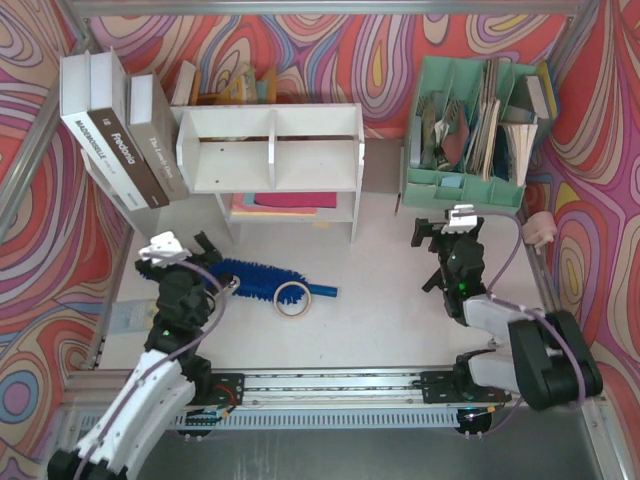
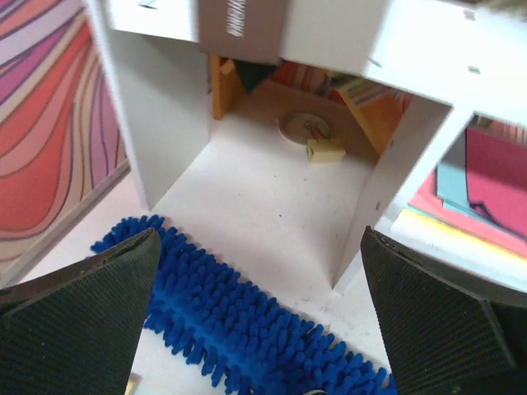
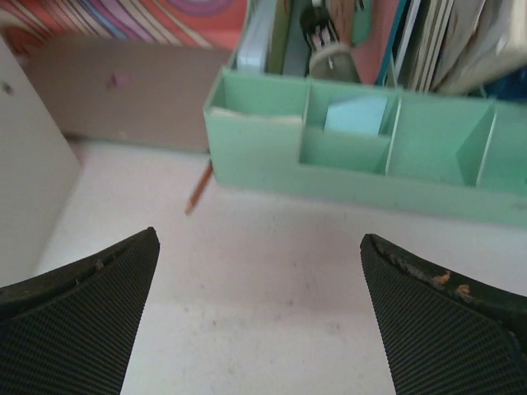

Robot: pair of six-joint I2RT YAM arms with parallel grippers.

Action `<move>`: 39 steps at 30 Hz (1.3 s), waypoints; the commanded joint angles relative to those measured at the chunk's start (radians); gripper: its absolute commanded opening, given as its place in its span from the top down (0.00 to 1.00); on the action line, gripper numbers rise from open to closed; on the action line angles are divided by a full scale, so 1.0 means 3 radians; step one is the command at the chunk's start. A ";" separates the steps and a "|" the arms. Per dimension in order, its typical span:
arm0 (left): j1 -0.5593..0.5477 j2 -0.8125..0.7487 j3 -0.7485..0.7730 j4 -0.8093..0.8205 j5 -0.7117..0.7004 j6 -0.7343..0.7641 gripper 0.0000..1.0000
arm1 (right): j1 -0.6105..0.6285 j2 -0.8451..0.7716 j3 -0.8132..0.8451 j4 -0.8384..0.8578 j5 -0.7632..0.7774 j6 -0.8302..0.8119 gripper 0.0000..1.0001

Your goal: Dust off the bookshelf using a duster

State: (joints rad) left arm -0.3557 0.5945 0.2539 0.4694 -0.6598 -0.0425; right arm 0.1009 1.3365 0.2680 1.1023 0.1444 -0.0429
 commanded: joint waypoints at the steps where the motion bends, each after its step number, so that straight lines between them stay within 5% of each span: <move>1: -0.0031 -0.0553 0.0268 -0.1553 -0.0488 -0.0868 0.02 | 0.0029 -0.0616 0.0259 -0.1104 -0.0289 0.0248 0.01; 8: -0.0030 -0.0826 0.0899 -0.2894 -0.0233 -0.1874 0.02 | 0.0030 -0.1247 0.0639 -0.2297 -0.0396 0.1054 0.01; 12: -0.0031 -0.0897 0.1140 -0.3246 0.0161 -0.2090 0.02 | 0.0025 -0.1516 0.0798 -0.3186 0.0043 0.1952 0.01; 15: -0.0031 -0.0878 0.1205 -0.3324 0.0641 -0.2011 0.02 | 0.0024 -0.1709 0.0700 -0.3105 -0.0391 0.1796 0.01; 21: -0.0031 -0.0863 0.1158 -0.3606 0.0576 -0.2691 0.02 | 0.0028 -0.1837 0.0630 -0.3148 -0.0846 0.1869 0.01; 25: -0.0031 -0.0873 0.1095 -0.3406 0.1210 -0.2330 0.02 | 0.0032 -0.1818 0.0554 -0.3214 -0.1039 0.1835 0.01; 29: -0.0072 -0.0301 0.1371 -0.3745 0.1653 -0.2283 0.02 | 0.0028 -0.1800 0.0461 -0.3249 -0.1187 0.1716 0.01; 39: -0.1506 0.0376 0.1613 -0.3965 0.0754 -0.2347 0.07 | 0.0051 -0.1679 0.0257 -0.2953 -0.1279 0.1678 0.02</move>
State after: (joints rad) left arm -0.6785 0.6197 0.7193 -0.6891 -0.3176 -0.7410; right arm 0.1066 0.8124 0.3611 0.1490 -0.2104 0.4778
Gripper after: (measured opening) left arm 0.943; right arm 0.985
